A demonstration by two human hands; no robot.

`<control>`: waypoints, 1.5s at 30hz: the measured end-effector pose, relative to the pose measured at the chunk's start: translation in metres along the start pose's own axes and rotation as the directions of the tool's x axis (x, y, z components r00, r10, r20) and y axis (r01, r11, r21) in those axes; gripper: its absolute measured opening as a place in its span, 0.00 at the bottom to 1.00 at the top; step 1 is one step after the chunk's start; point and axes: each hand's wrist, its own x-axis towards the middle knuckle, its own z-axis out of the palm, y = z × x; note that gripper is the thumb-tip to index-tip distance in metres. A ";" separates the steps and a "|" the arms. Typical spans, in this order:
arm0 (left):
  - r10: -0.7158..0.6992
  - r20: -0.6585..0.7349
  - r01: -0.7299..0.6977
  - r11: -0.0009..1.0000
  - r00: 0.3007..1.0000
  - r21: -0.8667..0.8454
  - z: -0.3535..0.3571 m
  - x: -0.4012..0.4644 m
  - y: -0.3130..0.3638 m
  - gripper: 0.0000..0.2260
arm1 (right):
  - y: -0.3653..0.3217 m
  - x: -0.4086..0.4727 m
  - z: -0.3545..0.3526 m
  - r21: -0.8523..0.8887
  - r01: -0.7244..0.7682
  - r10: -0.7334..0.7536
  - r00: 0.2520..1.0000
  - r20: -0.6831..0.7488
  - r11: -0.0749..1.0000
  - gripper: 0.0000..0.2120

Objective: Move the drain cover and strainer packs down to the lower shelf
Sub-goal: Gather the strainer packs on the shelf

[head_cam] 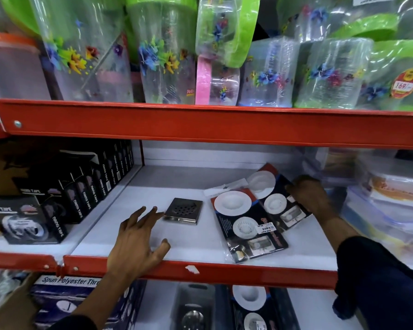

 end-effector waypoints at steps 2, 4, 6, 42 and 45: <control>-0.004 0.005 0.004 1.000 1.000 0.010 0.000 0.000 0.001 0.30 | -0.003 -0.007 -0.013 0.023 0.010 -0.007 0.993 -0.117 1.000 0.10; -0.005 0.011 0.004 1.000 1.000 0.018 -0.001 0.000 0.002 0.30 | -0.007 -0.020 -0.029 0.006 0.063 -0.060 0.966 -0.251 0.998 0.13; -0.007 0.014 0.007 1.000 1.000 0.019 -0.001 0.000 0.002 0.30 | -0.010 -0.035 -0.045 0.037 0.084 -0.066 0.935 -0.348 0.996 0.13; 0.014 0.020 -0.014 0.999 1.000 0.035 0.000 -0.001 0.000 0.29 | -0.098 -0.124 0.077 -0.261 0.064 -0.005 0.975 0.220 0.963 0.48; 0.011 0.023 -0.011 0.999 1.000 0.030 0.001 -0.002 0.001 0.29 | -0.093 -0.121 0.076 -0.277 -0.002 0.060 0.978 0.200 0.961 0.48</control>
